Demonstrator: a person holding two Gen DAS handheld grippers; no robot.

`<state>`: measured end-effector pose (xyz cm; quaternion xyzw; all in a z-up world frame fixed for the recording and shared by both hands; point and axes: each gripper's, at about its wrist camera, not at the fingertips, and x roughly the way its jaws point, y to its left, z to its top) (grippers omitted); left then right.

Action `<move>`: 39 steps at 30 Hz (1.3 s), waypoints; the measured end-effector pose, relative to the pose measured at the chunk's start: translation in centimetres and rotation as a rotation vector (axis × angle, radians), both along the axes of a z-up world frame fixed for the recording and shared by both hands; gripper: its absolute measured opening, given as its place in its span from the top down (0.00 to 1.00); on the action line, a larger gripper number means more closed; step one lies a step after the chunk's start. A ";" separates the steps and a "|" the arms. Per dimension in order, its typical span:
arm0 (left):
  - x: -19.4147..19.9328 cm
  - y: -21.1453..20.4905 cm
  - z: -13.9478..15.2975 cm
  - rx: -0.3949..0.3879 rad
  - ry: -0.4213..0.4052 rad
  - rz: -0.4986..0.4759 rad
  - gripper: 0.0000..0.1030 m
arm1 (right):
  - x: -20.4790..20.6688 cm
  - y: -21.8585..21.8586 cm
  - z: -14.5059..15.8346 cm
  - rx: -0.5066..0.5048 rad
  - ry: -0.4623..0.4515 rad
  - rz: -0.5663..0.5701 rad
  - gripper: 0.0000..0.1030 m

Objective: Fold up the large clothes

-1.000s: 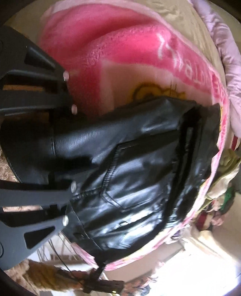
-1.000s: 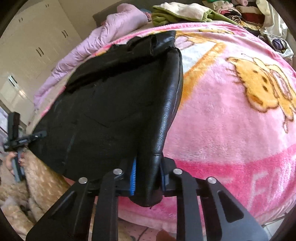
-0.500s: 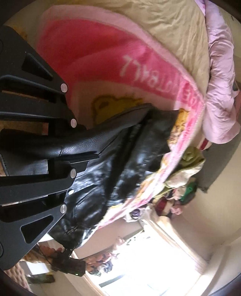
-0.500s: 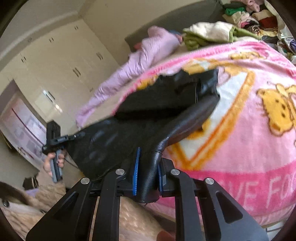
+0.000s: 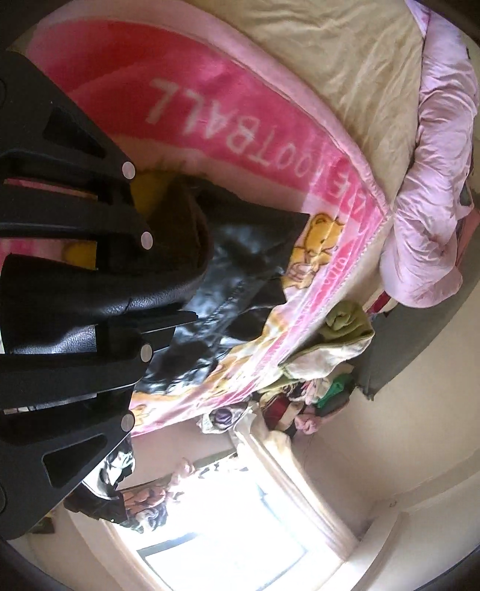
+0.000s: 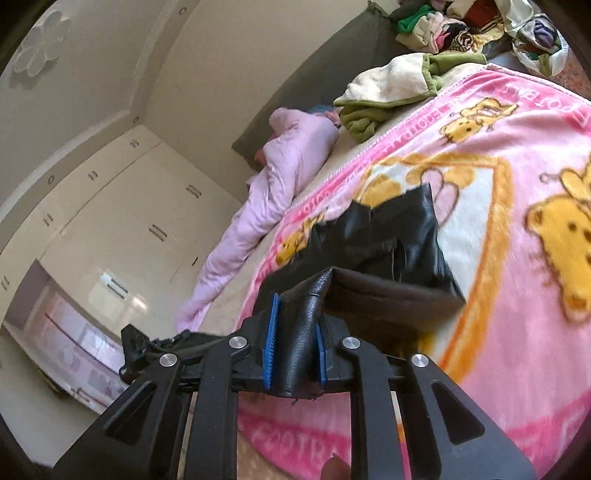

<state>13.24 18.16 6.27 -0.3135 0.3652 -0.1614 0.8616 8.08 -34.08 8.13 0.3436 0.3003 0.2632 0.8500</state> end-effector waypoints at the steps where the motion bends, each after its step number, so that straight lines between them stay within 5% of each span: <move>1: 0.6 -0.1 0.1 0.001 0.004 0.003 0.91 | 0.8 0.1 0.1 0.005 -0.003 -0.006 0.84; 14: 8.5 -1.6 0.5 0.069 0.093 0.068 0.89 | 10.4 0.4 0.0 -0.081 0.029 -0.063 0.84; 25: 13.5 -1.5 -1.7 0.070 0.180 0.112 0.84 | 16.3 0.0 -3.3 -0.126 0.126 -0.137 0.82; 39: 15.0 -2.3 -3.3 0.107 0.164 0.113 0.70 | 19.4 0.7 -6.6 -0.147 0.225 -0.157 0.71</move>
